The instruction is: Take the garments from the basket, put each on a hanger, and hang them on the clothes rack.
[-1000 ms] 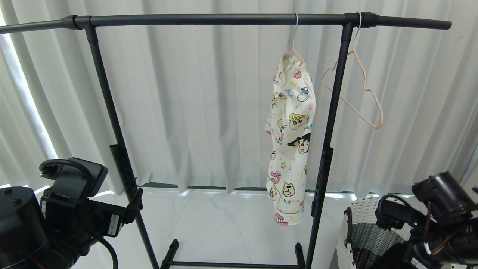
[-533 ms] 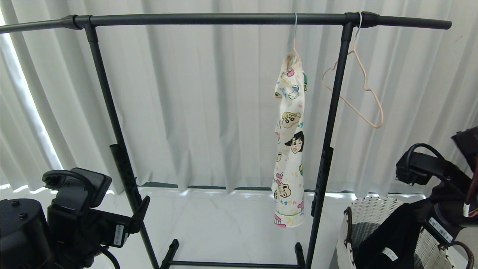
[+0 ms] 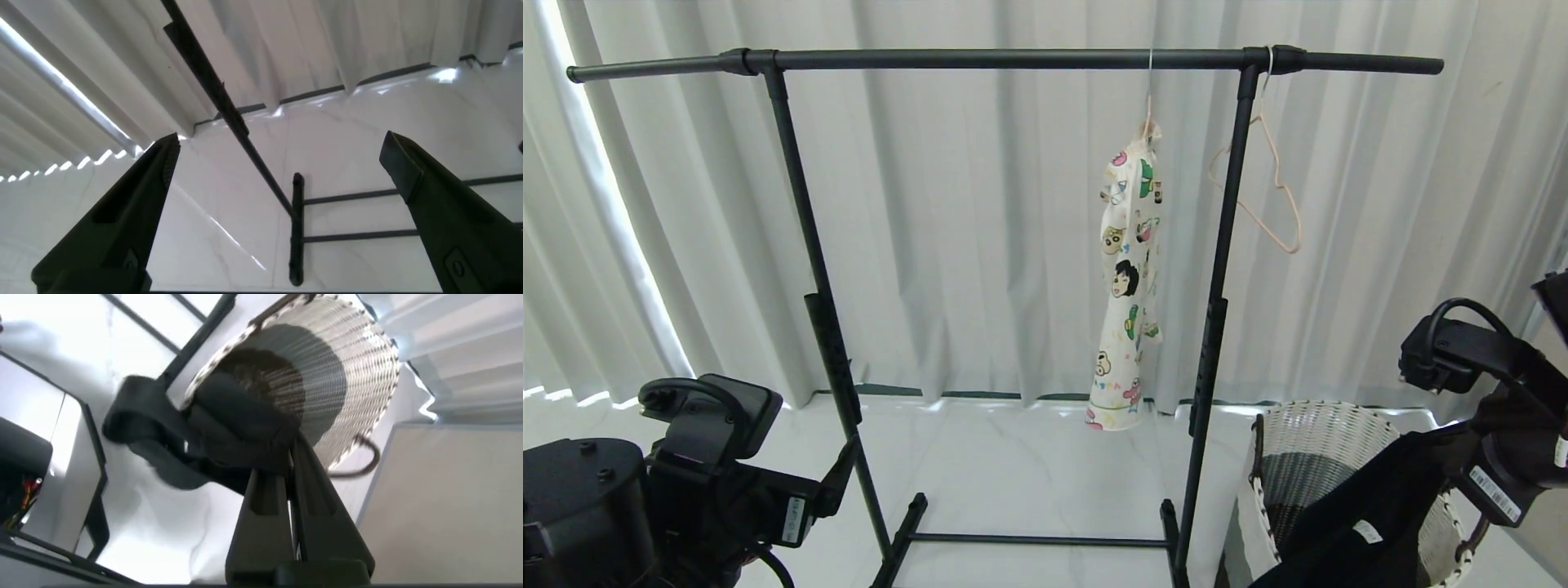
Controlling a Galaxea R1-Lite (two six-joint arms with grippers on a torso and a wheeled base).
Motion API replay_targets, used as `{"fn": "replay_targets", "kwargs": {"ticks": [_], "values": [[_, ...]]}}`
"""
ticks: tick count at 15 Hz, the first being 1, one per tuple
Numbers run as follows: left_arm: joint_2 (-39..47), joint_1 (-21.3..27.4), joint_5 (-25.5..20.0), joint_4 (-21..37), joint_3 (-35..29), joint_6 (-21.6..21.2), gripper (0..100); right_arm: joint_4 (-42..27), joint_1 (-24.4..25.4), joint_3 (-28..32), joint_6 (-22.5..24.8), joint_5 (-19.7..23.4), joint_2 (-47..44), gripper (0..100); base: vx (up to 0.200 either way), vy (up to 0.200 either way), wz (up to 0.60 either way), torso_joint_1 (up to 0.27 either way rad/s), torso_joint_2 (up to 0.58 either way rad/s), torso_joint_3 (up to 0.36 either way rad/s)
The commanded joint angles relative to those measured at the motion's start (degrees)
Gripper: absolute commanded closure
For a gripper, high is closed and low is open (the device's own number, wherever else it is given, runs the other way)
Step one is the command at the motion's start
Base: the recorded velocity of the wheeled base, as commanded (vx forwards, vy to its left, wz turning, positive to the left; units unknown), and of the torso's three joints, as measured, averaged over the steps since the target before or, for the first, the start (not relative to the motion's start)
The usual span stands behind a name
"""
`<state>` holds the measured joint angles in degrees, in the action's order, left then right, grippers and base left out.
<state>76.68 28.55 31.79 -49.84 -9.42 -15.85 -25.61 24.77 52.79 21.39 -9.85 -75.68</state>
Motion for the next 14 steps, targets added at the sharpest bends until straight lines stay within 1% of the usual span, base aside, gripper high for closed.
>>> {"fn": "replay_targets", "kwargs": {"ticks": [1, 3, 4, 5, 7, 8, 9, 10, 11, 12, 13, 14], "values": [[0.7, 0.0, 0.0, 0.0, -0.1, 0.0, 0, 0.0, 0.0, 0.2, 0.0, 0.0, -0.1, 100, -0.200, 0.000, 0.00, 0.002, 0.00, 0.007], [0.8, 0.5, -0.1, 0.0, -0.2, 0.2, 0, 0.1, 0.3, 0.4, 0.0, 0.1, -0.8, 100, -0.200, 0.000, 0.00, 0.002, 0.00, 0.002], [0.8, 2.3, -0.1, 0.0, -0.8, 1.5, 0, 0.1, 1.3, 0.9, -0.5, 0.2, -1.3, 100, 0.000, 0.000, 0.00, 0.000, 0.00, 0.000], [1.0, 5.0, -0.1, 0.0, -1.7, 3.5, 0, 0.2, 3.0, 1.4, -2.1, 0.4, -2.3, 100, 0.000, 0.000, 0.00, 0.000, 0.00, 0.000], [2.4, 12.2, -0.1, 0.0, -5.0, 8.0, 0, 0.6, 8.1, 4.1, -8.7, 1.4, -5.0, 100, 0.000, 0.000, 0.00, 0.000, 0.00, 0.000], [3.0, 13.5, -0.1, 0.0, -5.8, 8.6, 0, 0.6, 9.2, 4.9, -10.5, 1.4, -5.7, 100, 0.000, 0.000, 0.00, 0.000, 0.00, 0.000], [4.5, 16.8, -0.1, 0.0, -7.5, 9.3, 0, 0.7, 11.7, 6.8, -13.8, 1.4, -7.6, 100, 0.000, 0.000, 0.00, 0.000, 0.00, 0.000], [6.7, 19.9, -0.7, 0.0, -9.6, 9.7, 0, 0.9, 14.3, 9.0, -15.9, 1.4, -9.2, 100, 0.000, 0.000, 0.00, 0.000, 0.00, 0.000], [9.2, 24.2, -3.9, 0.0, -13.3, 9.7, 0, 1.8, 18.2, 11.7, -17.5, 1.4, -11.4, 100, 0.000, 0.000, 0.00, 0.000, 0.00, 0.000], [10.2, 26.7, -7.4, 0.0, -15.0, 9.7, 0, 2.6, 20.0, 13.4, -17.7, 1.4, -12.8, 100, 0.000, 0.000, 0.00, 0.000, 0.00, 0.000], [10.7, 28.6, -11.4, 0.0, -15.5, 9.7, 0, 3.3, 21.4, 15.0, -17.8, 1.4, -14.2, 100, 0.000, 0.000, 0.00, 0.000, 0.00, 0.000], [11.8, 28.9, -15.2, 0.1, -15.5, 9.7, 0, 3.6, 22.3, 16.4, -17.8, 1.4, -15.3, 100, 0.000, 0.000, 0.00, 0.000, 0.00, 0.000]]}}
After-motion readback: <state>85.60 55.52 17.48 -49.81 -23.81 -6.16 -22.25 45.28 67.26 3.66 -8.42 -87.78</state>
